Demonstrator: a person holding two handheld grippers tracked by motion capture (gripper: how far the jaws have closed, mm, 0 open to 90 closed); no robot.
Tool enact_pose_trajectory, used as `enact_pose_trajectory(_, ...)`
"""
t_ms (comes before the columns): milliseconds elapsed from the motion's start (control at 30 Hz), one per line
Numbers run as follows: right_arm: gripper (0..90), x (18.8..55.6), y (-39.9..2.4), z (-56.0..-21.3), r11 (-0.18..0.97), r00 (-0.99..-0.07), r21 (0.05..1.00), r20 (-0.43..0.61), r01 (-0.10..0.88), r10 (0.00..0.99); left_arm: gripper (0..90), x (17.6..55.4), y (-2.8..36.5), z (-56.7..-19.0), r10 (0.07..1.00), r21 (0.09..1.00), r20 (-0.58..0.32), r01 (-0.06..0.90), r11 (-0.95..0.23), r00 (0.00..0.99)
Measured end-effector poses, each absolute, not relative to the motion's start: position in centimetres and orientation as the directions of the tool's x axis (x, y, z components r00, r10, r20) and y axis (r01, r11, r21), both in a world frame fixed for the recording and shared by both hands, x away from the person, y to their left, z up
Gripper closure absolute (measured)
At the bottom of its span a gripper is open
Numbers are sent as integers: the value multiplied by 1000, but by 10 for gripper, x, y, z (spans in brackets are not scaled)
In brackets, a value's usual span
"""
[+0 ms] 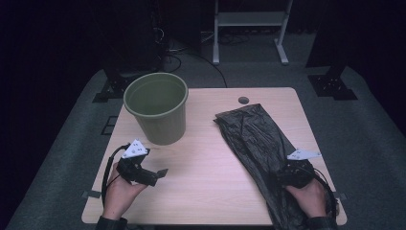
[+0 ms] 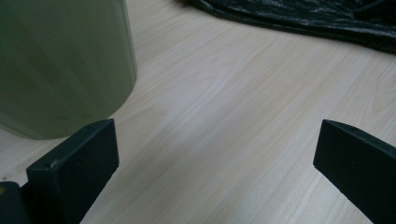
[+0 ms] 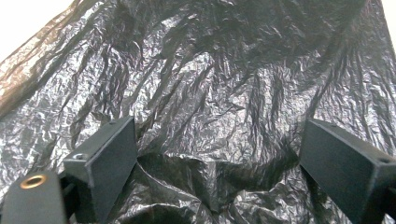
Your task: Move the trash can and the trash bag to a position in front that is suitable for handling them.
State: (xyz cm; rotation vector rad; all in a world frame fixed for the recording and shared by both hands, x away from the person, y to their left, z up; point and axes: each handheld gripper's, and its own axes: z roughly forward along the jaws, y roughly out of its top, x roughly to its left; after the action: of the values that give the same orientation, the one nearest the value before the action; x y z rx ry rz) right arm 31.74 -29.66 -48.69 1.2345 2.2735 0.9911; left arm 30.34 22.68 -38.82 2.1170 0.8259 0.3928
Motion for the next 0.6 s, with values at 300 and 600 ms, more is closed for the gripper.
enact_pose_trajectory(300,105,317,-297,-487,369,-548,729,10,577,836,0,314,232,-362,684,787,3,420,-452,729)
enact_pose_trajectory(600,105,317,-297,-487,369,-548,729,10,577,837,0,328,238,-331,710,811,9,410,-417,705)
